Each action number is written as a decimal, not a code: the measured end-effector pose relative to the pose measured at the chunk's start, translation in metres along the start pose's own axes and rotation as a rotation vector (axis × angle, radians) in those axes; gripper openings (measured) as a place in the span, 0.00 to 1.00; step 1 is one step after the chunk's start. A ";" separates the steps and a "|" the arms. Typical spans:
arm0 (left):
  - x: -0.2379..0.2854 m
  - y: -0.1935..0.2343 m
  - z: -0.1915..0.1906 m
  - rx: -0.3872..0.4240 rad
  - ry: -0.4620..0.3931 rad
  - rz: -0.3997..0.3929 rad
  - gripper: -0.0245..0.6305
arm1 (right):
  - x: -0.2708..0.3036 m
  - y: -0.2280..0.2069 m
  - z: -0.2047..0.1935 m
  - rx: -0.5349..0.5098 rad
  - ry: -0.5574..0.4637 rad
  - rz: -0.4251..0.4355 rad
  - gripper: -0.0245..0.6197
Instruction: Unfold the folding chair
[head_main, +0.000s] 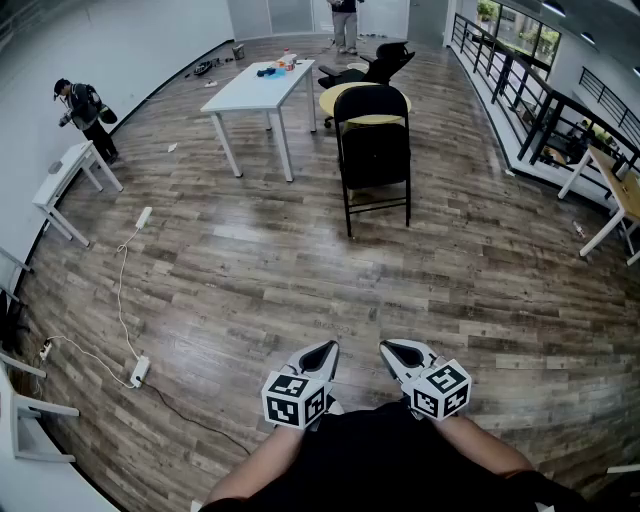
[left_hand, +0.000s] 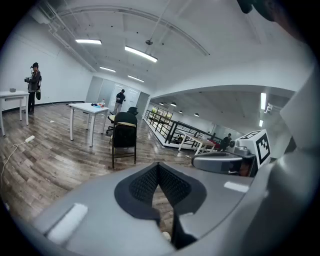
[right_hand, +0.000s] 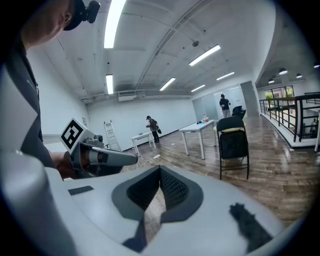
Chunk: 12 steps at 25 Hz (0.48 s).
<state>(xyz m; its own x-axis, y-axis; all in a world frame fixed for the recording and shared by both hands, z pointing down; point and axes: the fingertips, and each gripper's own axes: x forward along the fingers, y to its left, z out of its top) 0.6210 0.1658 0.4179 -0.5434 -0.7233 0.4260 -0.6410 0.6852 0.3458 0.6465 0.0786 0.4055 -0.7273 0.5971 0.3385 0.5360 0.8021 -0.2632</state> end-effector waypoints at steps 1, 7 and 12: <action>-0.001 0.004 0.001 0.017 -0.004 0.002 0.05 | 0.003 0.003 -0.002 -0.007 0.004 0.001 0.05; -0.004 0.015 0.005 0.051 -0.007 -0.016 0.05 | 0.020 0.015 -0.007 -0.026 0.025 0.007 0.05; -0.009 0.021 0.000 0.068 -0.001 -0.024 0.05 | 0.026 0.014 -0.009 -0.002 0.018 -0.005 0.05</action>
<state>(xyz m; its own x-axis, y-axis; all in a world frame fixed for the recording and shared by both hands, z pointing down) 0.6123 0.1869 0.4213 -0.5283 -0.7394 0.4174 -0.6890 0.6606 0.2980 0.6390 0.1059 0.4187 -0.7221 0.5931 0.3561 0.5332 0.8051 -0.2598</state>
